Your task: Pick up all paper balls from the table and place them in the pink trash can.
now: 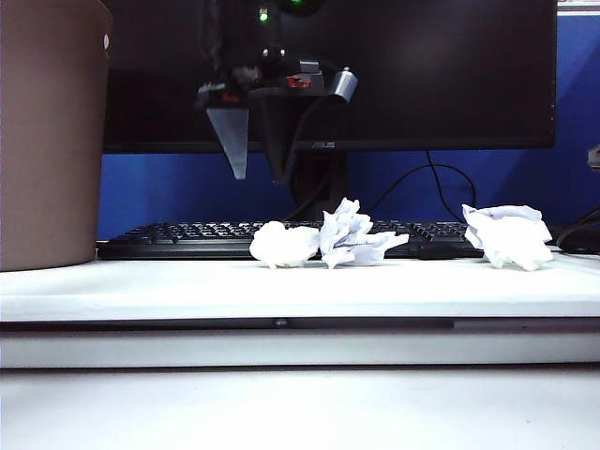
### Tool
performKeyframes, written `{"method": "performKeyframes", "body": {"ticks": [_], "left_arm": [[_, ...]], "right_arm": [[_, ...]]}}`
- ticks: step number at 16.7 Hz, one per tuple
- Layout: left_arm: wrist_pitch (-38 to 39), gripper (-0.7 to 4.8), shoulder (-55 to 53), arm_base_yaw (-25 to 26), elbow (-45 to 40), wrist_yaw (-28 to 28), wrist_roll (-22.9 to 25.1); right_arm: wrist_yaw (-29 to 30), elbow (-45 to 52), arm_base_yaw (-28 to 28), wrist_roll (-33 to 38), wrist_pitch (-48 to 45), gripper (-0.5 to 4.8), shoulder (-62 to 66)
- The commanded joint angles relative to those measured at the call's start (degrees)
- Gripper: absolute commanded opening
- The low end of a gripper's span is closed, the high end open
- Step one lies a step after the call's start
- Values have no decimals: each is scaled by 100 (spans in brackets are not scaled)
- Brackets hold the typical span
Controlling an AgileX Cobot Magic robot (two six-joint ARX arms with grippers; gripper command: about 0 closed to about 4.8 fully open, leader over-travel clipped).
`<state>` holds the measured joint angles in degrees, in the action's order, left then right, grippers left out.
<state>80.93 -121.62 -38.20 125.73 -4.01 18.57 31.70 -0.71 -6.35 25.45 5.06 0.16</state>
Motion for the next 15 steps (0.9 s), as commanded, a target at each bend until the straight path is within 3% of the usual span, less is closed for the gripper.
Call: {"method": "performKeyframes", "body": {"ticks": [1,6,15], "left_arm": [[0,479,-15,17,17,542,-13],[28,479,-216,11,15,1027,-13],[17,479,-732,13,9,1027,-61]], "right_arm": [[9,-24,2,-22,-83,23,-9],[-7,-24,2,-22,-105,23,-9],[-7,-24,2,-22,-105,23,-9]]}}
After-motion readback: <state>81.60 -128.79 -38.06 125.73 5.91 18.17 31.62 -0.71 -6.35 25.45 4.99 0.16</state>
